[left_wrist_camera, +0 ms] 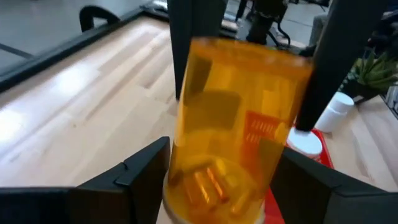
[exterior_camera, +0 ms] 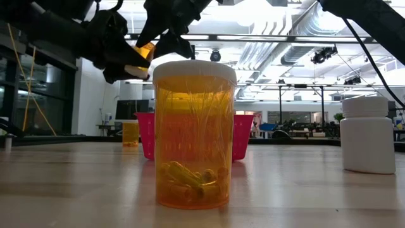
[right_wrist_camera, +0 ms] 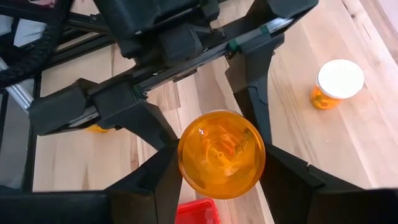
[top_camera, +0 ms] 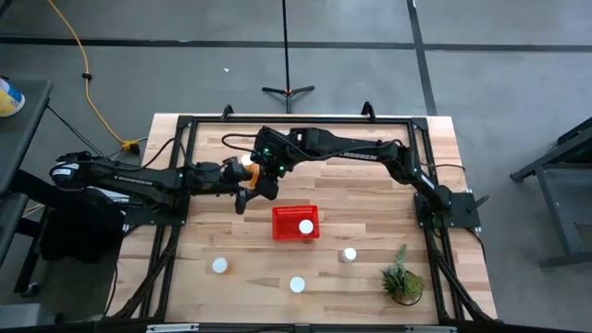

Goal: Pick and place pill bottles into a basket
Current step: Put the orange pill bottle into the red basket

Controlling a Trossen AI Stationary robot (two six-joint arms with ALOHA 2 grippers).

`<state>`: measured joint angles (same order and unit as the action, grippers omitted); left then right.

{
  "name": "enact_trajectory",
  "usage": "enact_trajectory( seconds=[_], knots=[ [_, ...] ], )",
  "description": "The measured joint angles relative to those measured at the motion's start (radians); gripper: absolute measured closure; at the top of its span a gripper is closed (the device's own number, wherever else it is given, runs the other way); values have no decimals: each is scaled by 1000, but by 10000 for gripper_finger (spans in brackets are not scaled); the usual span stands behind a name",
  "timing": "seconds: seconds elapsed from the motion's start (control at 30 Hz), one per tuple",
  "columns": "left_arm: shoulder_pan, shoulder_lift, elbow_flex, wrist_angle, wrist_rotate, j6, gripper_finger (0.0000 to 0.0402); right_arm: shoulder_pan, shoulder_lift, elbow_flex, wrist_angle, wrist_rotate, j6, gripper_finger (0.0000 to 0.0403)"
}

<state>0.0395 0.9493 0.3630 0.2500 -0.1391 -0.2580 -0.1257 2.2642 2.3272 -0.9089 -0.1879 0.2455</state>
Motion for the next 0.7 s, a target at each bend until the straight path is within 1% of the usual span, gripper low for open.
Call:
enact_trajectory(
  seconds=[0.17, 0.7],
  knots=[
    [0, 0, 0, -7, 2, -9, 126, -3, 0, 0, 1, -4, -3, 222],
    [0, -4, 0, -13, 3, -8, 126, -5, 0, 2, 2, -1, -17, 222]
  ],
)
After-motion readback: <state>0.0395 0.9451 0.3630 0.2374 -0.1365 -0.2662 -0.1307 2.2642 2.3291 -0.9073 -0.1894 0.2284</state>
